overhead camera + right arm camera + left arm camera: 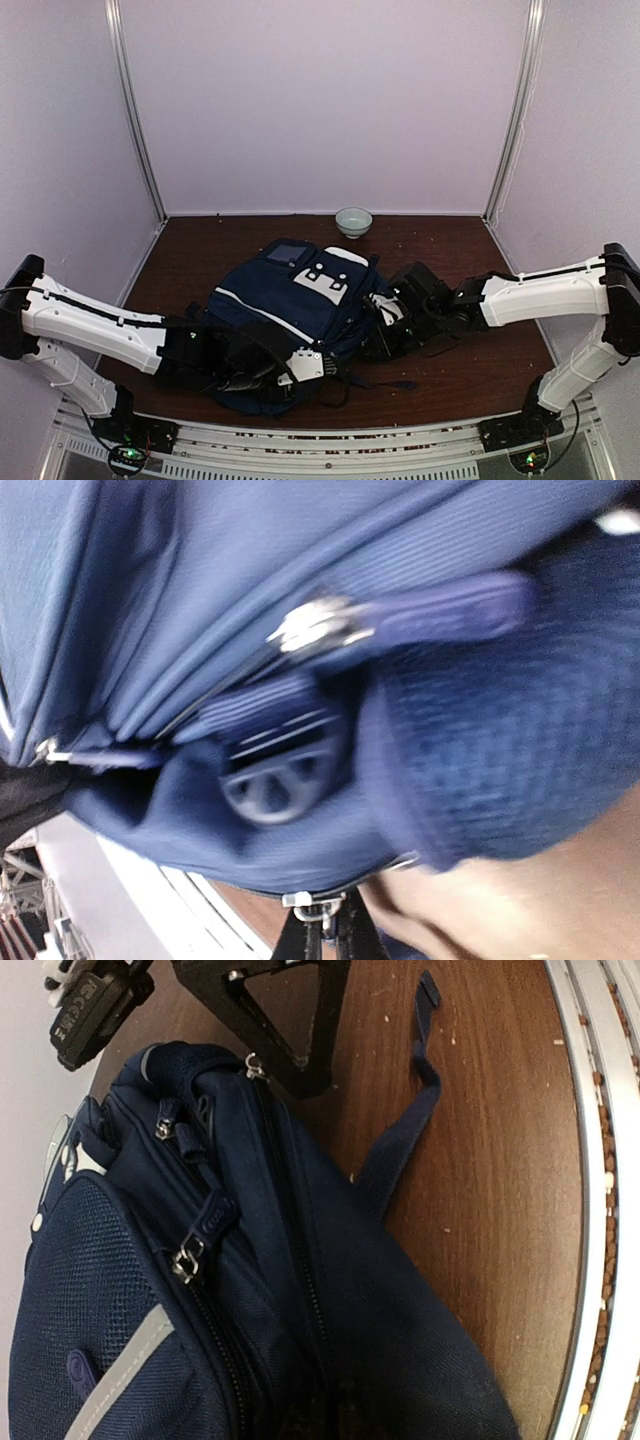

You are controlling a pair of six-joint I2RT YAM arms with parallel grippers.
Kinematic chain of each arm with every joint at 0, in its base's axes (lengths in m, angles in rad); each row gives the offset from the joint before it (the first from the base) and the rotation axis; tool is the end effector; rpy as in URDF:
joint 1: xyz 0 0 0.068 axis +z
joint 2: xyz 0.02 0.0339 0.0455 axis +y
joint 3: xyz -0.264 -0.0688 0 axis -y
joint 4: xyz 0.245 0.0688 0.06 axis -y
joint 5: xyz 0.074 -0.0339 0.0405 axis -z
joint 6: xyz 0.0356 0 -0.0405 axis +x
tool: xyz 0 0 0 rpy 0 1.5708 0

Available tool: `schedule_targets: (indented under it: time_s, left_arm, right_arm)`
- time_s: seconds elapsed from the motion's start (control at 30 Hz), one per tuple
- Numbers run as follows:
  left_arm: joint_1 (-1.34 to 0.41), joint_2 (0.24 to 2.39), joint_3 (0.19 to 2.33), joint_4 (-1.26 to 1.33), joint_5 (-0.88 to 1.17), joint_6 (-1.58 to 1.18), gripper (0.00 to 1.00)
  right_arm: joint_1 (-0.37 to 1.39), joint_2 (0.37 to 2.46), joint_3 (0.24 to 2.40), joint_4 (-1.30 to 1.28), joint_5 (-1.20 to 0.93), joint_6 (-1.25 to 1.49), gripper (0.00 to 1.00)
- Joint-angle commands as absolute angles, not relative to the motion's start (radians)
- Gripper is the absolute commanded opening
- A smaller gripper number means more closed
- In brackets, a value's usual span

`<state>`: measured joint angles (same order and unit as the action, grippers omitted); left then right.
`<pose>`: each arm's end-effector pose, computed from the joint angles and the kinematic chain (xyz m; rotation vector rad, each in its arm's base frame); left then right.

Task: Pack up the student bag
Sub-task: Zip the student bag into the largest pocket of the bag, then reset both arms

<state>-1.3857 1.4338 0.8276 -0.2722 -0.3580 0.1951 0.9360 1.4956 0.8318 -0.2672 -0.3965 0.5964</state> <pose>0.0653 -0.2808 0.2021 1.5783 1.7807 -0.1246 0.1632 0.2448 0.1874 -0.6482 2.6924 1.0347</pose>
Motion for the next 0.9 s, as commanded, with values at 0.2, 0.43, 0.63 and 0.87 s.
schedule_targets:
  time_s: [0.2,0.43,0.63,0.87]
  left_arm:
    - [-1.361,1.37,0.776,-0.464,-0.222,0.247,0.0]
    - [-1.361,1.351,0.774,-0.458,-0.203,0.255,0.0]
    - [-1.361,1.387,0.825,-0.303,-0.2,0.283,0.0]
    - [-1.36,1.679,1.192,-0.353,-0.168,0.403,0.0]
  right_arm:
    - [0.7,1.493,0.939,-0.488,-0.192,0.447,0.0]
    - [0.633,1.532,0.995,-0.53,-0.146,0.403,0.0]
    - [0.627,1.426,0.89,-0.392,-0.514,0.394,0.21]
    - [0.588,1.179,0.836,-0.494,-0.368,0.417,0.46]
